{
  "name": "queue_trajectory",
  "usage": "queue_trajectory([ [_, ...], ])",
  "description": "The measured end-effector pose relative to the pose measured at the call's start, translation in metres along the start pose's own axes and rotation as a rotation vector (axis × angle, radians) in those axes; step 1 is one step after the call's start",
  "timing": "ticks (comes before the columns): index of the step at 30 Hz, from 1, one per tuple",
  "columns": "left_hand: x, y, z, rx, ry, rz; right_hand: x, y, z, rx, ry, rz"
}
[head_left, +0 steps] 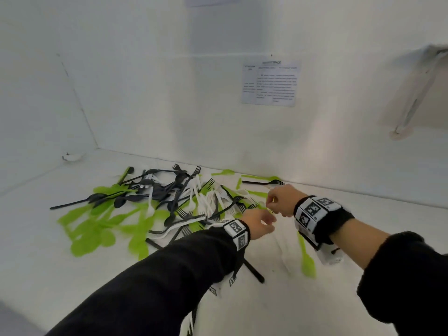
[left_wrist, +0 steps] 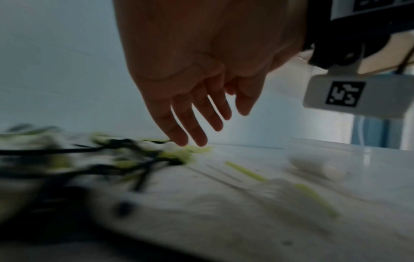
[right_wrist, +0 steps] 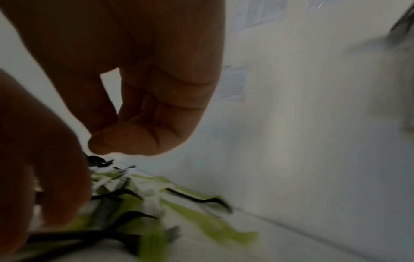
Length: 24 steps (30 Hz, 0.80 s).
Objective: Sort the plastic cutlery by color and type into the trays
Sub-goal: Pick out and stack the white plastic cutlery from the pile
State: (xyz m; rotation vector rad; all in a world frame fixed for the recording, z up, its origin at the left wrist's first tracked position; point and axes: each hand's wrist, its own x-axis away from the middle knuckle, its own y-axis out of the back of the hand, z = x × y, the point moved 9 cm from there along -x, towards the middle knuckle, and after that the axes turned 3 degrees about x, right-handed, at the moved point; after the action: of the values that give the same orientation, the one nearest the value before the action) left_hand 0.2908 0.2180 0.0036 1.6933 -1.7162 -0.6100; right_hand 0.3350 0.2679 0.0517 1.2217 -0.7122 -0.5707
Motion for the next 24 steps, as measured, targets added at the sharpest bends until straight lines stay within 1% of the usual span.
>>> queue_trajectory([
  [3,0.014,0.068,0.063,-0.02,0.074,-0.146,-0.048,-0.016,0.06,-0.119,0.021,-0.054],
  [5,0.019,0.105,0.107,-0.006,0.114,-0.193,-0.082,-0.028,0.092,-0.16,0.026,-0.05],
  [8,0.019,0.144,0.163,-0.047,0.164,-0.178,-0.127,-0.043,0.125,-0.165,-0.01,-0.017],
  [10,0.016,0.162,0.19,-0.077,0.182,-0.163,-0.15,-0.053,0.139,-0.128,-0.044,0.018],
  [15,0.007,0.179,0.233,-0.085,0.173,-0.138,-0.181,-0.073,0.154,0.004,-0.148,0.101],
  [17,0.0,0.18,0.242,-0.071,0.16,-0.128,-0.189,-0.075,0.152,0.024,-0.194,0.078],
  [20,-0.009,0.178,0.249,-0.049,0.13,-0.127,-0.193,-0.077,0.15,-0.015,-0.257,0.066],
  [22,-0.016,0.179,0.251,-0.037,0.113,-0.143,-0.192,-0.083,0.149,-0.051,-0.279,0.085],
  [24,-0.022,0.18,0.252,-0.023,0.11,-0.157,-0.19,-0.087,0.15,-0.089,-0.277,0.07],
])
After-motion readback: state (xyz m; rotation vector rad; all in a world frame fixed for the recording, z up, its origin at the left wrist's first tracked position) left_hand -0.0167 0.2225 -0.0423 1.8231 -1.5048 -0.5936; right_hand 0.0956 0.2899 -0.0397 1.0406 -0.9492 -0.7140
